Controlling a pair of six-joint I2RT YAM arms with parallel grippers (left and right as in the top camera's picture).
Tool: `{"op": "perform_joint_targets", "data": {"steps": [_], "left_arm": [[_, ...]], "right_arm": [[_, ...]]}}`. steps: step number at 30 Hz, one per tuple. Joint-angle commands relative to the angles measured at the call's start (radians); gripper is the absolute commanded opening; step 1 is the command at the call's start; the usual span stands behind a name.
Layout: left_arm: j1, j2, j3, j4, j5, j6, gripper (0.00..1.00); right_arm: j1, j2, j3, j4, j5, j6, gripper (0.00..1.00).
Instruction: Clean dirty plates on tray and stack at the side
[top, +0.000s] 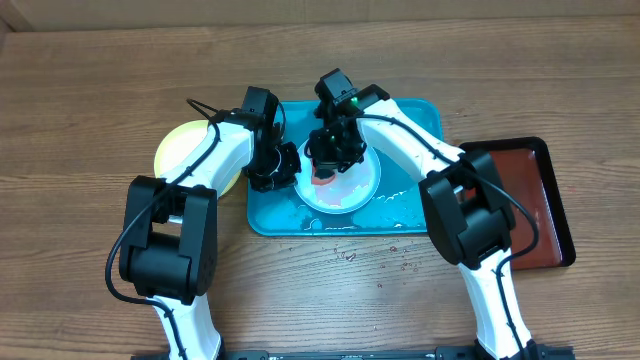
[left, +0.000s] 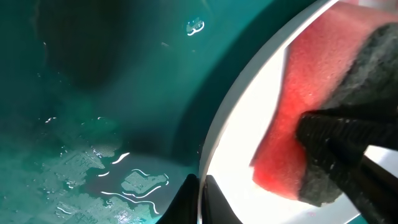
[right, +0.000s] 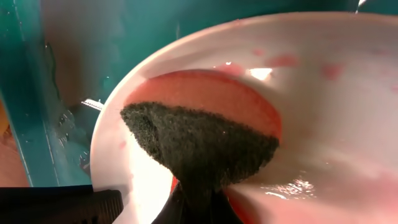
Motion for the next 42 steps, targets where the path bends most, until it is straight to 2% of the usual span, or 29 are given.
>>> {"op": "perform_joint_targets", "data": {"steps": [1,8,14,15,17,25,31,37,42], "left_arm": [[0.005,0.003,-0.004,-0.001,0.001,0.023,0.04],[0.005,0.003,-0.004,0.004,-0.024,0.026,0.04],[0.003,0.004,-0.004,0.033,-0.085,0.027,0.27],[0.0,0.005,-0.007,0.044,-0.114,0.038,0.34],[-0.004,0.005,-0.013,0.059,-0.139,0.038,0.36],[-0.004,0.005,-0.02,0.127,-0.126,0.1,0.35],[-0.002,0.027,-0.026,0.168,-0.035,0.169,0.34],[0.011,0.031,-0.026,0.2,0.07,0.258,0.28],[0.01,0.032,-0.031,0.196,0.067,0.296,0.24]], "right_arm": [[-0.055,0.007,-0.004,-0.009,0.011,-0.006,0.04],[-0.161,0.007,-0.004,-0.124,0.089,0.021,0.04],[-0.158,0.007,-0.005,-0.142,0.089,0.021,0.04],[-0.15,0.007,-0.005,-0.143,0.089,0.021,0.04],[-0.142,0.007,-0.004,-0.146,0.088,0.025,0.04],[-0.139,0.007,-0.005,-0.153,0.077,0.024,0.04],[-0.139,0.007,-0.005,-0.157,0.077,0.024,0.04],[-0.139,0.007,-0.005,-0.157,0.077,0.024,0.04],[-0.139,0.007,-0.005,-0.157,0.077,0.024,0.04]]}}
